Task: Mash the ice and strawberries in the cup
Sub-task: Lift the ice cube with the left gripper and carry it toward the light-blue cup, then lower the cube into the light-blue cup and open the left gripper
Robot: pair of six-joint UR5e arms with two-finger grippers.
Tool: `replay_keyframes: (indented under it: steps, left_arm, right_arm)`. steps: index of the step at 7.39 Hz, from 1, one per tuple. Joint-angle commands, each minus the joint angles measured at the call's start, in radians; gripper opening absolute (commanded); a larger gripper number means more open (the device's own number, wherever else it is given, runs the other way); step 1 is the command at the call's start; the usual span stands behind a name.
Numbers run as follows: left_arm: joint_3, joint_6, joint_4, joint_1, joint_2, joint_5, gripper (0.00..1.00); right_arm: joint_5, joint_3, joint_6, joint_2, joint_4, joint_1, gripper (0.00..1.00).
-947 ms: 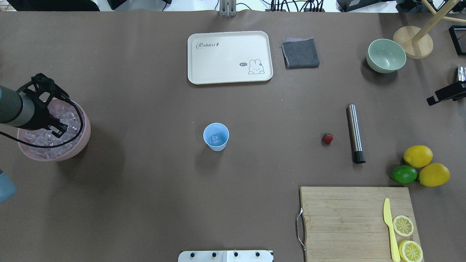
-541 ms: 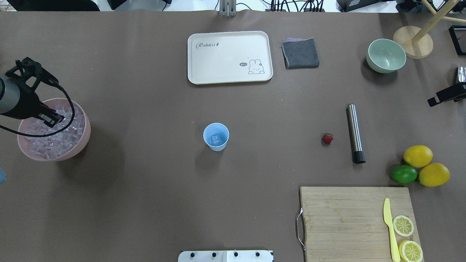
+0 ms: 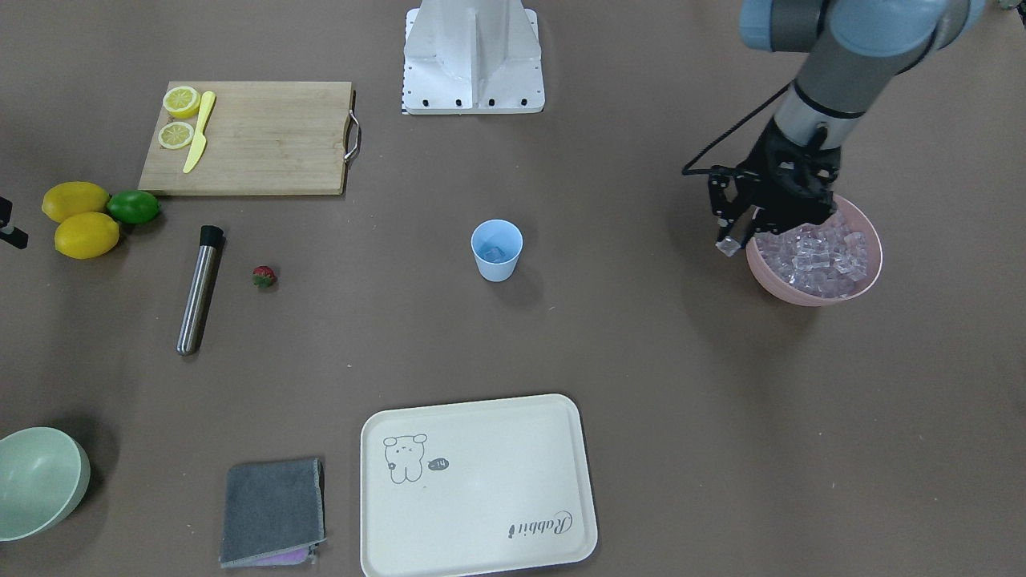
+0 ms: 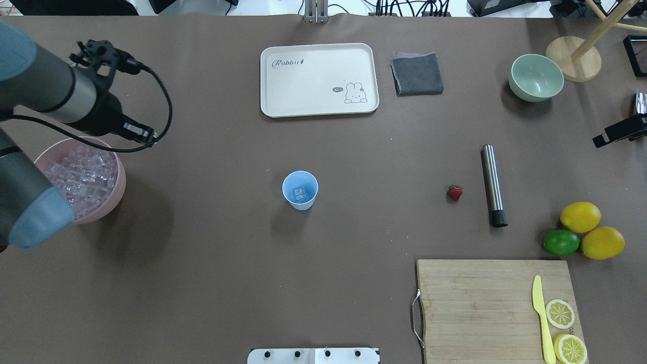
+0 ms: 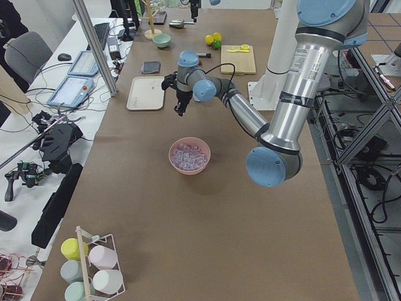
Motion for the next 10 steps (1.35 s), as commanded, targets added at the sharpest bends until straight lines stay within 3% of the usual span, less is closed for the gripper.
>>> replay_keyframes:
  steps: [1, 3, 4, 8, 9, 10]
  left_arm:
    - [0.040, -0.226, 0.082, 0.097, -0.174, 0.007, 0.00]
    - [0.126, -0.356, 0.080, 0.184, -0.290, 0.034, 0.00]
    - [0.155, -0.359, 0.071, 0.236, -0.319, 0.092, 0.00]
    - [0.281, -0.358, -0.021, 0.263, -0.373, 0.104, 0.00]
    - [0.284, -0.358, -0.022, 0.271, -0.373, 0.104, 0.45]
    - [0.286, -0.356, -0.034, 0.277, -0.373, 0.104, 0.95]
  right_arm:
    - [-0.006, 0.000, 0.000, 0.005, 0.000, 0.001, 1.00]
    - [-0.009, 0.002, 0.000, 0.003, 0.000, 0.000, 1.00]
    - [-0.009, 0.002, 0.000, 0.000, 0.003, 0.001, 1.00]
    - [-0.007, 0.006, 0.000, 0.003, 0.000, 0.000, 1.00]
    - [-0.006, 0.006, 0.000, 0.003, -0.002, 0.001, 1.00]
    - [-0.004, 0.006, 0.000, 0.005, -0.002, 0.000, 1.00]
